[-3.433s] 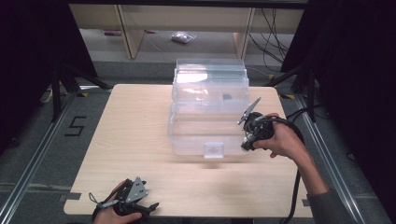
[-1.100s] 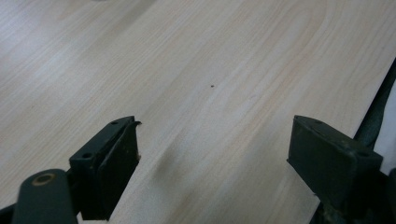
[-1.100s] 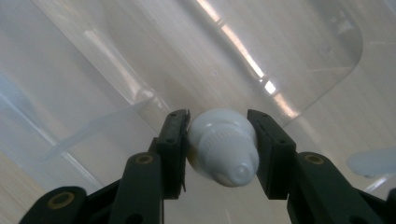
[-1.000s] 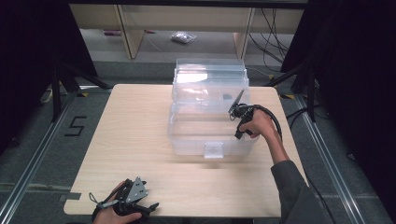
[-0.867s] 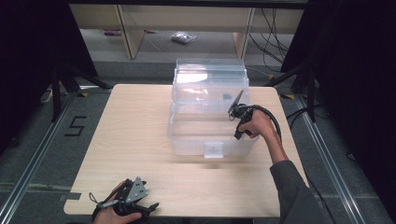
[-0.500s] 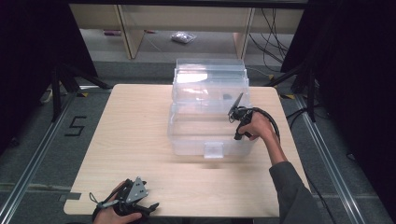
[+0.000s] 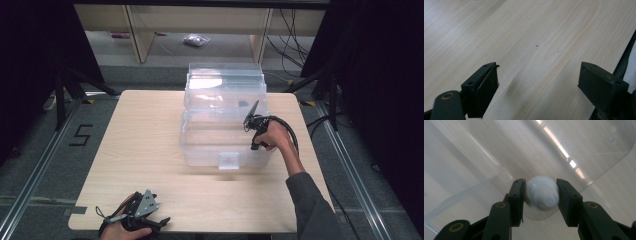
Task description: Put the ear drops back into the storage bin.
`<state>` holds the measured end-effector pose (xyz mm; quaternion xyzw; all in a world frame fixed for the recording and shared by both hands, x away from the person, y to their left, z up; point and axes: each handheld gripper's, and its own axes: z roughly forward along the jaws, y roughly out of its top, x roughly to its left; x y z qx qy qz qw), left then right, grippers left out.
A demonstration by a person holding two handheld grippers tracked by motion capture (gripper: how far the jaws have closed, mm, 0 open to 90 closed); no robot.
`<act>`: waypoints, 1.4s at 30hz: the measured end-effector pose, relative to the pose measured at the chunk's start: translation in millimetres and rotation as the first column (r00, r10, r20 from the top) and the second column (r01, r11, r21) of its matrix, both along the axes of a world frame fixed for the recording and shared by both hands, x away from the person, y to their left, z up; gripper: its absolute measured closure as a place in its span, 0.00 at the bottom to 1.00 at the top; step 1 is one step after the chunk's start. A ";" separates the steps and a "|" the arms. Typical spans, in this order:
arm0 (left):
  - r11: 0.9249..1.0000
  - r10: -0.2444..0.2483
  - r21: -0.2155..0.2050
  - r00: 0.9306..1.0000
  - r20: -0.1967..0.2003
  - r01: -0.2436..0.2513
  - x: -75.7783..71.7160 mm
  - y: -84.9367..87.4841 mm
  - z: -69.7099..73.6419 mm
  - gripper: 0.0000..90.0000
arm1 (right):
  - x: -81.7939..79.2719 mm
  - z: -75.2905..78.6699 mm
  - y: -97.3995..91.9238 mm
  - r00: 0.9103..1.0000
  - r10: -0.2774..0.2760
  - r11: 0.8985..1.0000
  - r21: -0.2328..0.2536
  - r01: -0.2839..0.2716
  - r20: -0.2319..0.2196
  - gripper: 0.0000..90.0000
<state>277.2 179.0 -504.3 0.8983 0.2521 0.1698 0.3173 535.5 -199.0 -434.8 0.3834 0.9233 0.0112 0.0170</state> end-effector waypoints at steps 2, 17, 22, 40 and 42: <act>1.000 0.000 0.002 1.000 -0.003 0.000 0.1 0.0 0.2 0.17 | 0.8 0.0 -1.6 1.000 0.020 1.000 0.012 -0.020 0.002 0.67; 1.000 -0.003 0.006 1.000 -0.005 0.003 0.6 -0.1 0.1 0.17 | -8.3 20.6 -6.0 0.998 -0.023 0.999 0.050 0.020 0.053 0.55; 1.000 0.000 0.002 1.000 -0.006 0.000 0.3 -0.4 0.1 0.17 | -12.4 30.8 -7.9 0.995 0.015 0.997 0.072 -0.023 0.101 0.51; 1.000 -0.004 0.007 1.000 -0.003 0.004 0.8 0.0 0.5 0.17 | -29.5 58.4 -7.5 0.986 0.009 0.987 0.159 -0.036 0.167 0.39; 1.000 0.001 0.004 1.000 -0.001 -0.001 0.1 -0.1 0.5 0.17 | -32.2 61.6 -8.1 0.985 0.010 0.986 0.161 -0.038 0.174 0.38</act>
